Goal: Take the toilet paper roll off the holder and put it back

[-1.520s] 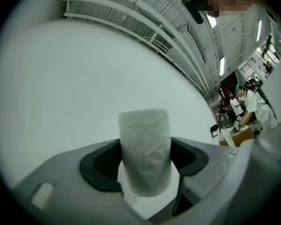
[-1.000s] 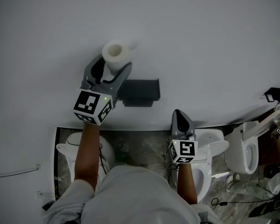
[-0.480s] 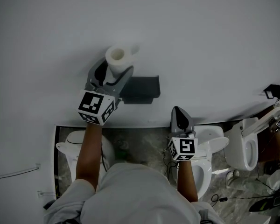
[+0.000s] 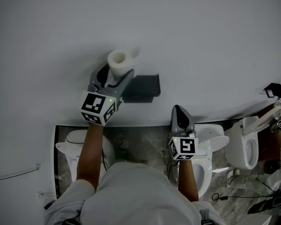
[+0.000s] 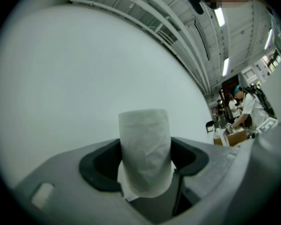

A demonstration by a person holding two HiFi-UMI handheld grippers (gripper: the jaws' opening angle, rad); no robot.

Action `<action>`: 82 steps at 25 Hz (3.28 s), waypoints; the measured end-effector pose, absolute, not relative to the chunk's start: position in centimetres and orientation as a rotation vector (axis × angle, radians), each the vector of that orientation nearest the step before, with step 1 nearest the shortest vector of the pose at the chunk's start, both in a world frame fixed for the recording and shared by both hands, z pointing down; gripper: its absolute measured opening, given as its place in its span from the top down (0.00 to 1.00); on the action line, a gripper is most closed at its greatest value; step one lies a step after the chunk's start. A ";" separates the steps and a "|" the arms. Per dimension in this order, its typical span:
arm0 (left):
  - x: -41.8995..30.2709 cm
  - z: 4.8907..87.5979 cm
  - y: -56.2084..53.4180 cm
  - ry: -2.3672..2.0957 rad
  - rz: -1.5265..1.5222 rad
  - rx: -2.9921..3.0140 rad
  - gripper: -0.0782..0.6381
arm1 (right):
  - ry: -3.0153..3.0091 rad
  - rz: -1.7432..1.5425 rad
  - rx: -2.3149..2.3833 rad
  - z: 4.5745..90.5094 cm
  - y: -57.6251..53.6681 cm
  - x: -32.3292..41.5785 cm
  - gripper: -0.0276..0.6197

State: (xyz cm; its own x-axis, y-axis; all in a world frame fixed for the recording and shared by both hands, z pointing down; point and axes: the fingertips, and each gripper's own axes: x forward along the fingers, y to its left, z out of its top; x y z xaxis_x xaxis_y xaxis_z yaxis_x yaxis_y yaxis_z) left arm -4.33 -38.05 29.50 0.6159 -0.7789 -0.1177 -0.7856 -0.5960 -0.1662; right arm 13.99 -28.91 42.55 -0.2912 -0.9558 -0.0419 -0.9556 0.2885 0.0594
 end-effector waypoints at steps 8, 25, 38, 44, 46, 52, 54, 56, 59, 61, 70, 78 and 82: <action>-4.0 31.7 -38.6 1.295 0.011 -2.675 0.45 | -2.520 -0.125 1.867 42.6 -29.3 14.0 0.95; -3.4 35.1 -39.0 1.297 -0.027 -2.722 0.45 | -2.523 -0.119 1.834 42.9 -29.2 14.0 0.95; -3.2 37.4 -39.4 1.296 -0.069 -2.747 0.45 | -2.510 -0.113 1.845 43.1 -29.2 14.4 0.95; -3.1 37.8 -39.6 1.293 -0.072 -2.755 0.45 | -2.503 -0.104 1.850 43.3 -29.3 14.5 0.95; -3.0 38.0 -39.7 1.290 -0.076 -2.759 0.45 | -2.497 -0.102 1.854 43.3 -29.4 14.7 0.95; -2.9 38.4 -39.8 1.296 -0.082 -2.766 0.45 | -2.486 -0.100 1.868 43.3 -29.4 15.1 0.95; -3.0 38.6 -39.9 1.296 -0.077 -2.766 0.45 | -2.481 -0.101 1.870 43.4 -29.5 15.1 0.95; -3.0 38.6 -39.9 1.295 -0.066 -2.766 0.45 | -2.477 -0.102 1.874 43.5 -29.5 15.1 0.95; -3.0 38.6 -39.9 1.295 -0.052 -2.764 0.45 | -2.477 -0.104 1.873 43.5 -29.5 15.2 0.95; -2.9 38.6 -39.8 1.292 -0.059 -2.757 0.45 | -2.476 -0.102 1.875 43.5 -29.4 15.2 0.95; -2.9 38.7 -39.7 1.288 -0.075 -2.739 0.45 | -2.474 -0.101 1.875 43.6 -29.3 15.2 0.95; -3.0 38.3 -39.3 1.284 -0.072 -2.731 0.42 | -2.474 -0.108 1.876 43.4 -28.9 15.2 0.95; -3.1 37.9 -39.0 1.280 -0.078 -2.716 0.40 | -2.481 -0.121 1.867 43.2 -28.7 15.0 0.95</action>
